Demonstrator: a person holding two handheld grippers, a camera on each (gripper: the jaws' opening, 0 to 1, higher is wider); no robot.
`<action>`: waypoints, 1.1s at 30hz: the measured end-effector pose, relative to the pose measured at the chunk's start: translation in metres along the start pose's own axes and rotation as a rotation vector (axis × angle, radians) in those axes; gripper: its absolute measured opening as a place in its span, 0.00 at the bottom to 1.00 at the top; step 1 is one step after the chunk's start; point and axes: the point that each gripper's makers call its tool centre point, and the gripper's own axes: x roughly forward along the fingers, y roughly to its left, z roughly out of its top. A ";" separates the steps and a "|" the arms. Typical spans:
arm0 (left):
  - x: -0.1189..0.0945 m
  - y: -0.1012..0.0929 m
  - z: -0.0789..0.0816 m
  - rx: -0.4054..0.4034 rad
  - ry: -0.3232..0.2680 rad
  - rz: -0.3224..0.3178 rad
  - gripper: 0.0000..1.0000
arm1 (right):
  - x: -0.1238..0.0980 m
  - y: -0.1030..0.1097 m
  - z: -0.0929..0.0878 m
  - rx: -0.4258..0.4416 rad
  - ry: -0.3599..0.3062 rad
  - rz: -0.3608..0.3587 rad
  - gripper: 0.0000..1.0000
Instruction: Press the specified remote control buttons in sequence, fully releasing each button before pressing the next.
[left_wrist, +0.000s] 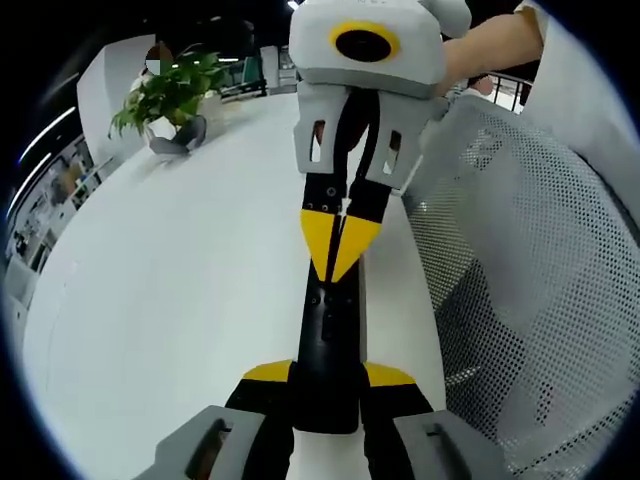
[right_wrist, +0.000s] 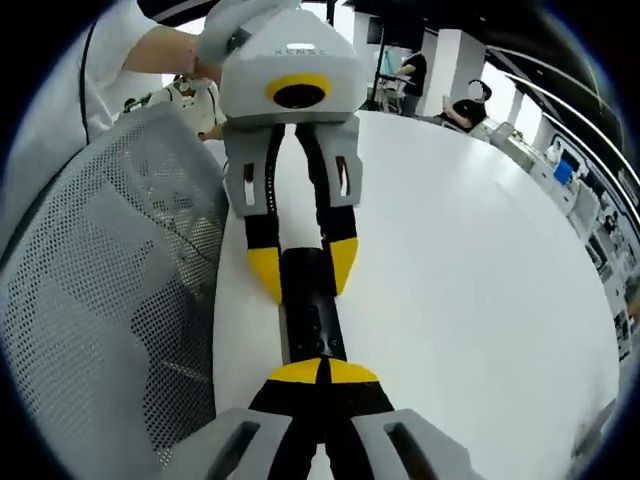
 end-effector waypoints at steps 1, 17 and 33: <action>0.000 0.000 0.000 0.004 0.006 -0.001 0.24 | 0.000 0.001 -0.001 -0.037 0.028 0.010 0.00; 0.001 -0.001 0.000 0.016 0.023 -0.006 0.24 | 0.004 -0.001 -0.001 0.058 0.146 0.058 0.00; 0.000 0.000 -0.001 -0.005 -0.017 -0.002 0.24 | -0.007 0.005 -0.010 0.136 0.047 0.105 0.00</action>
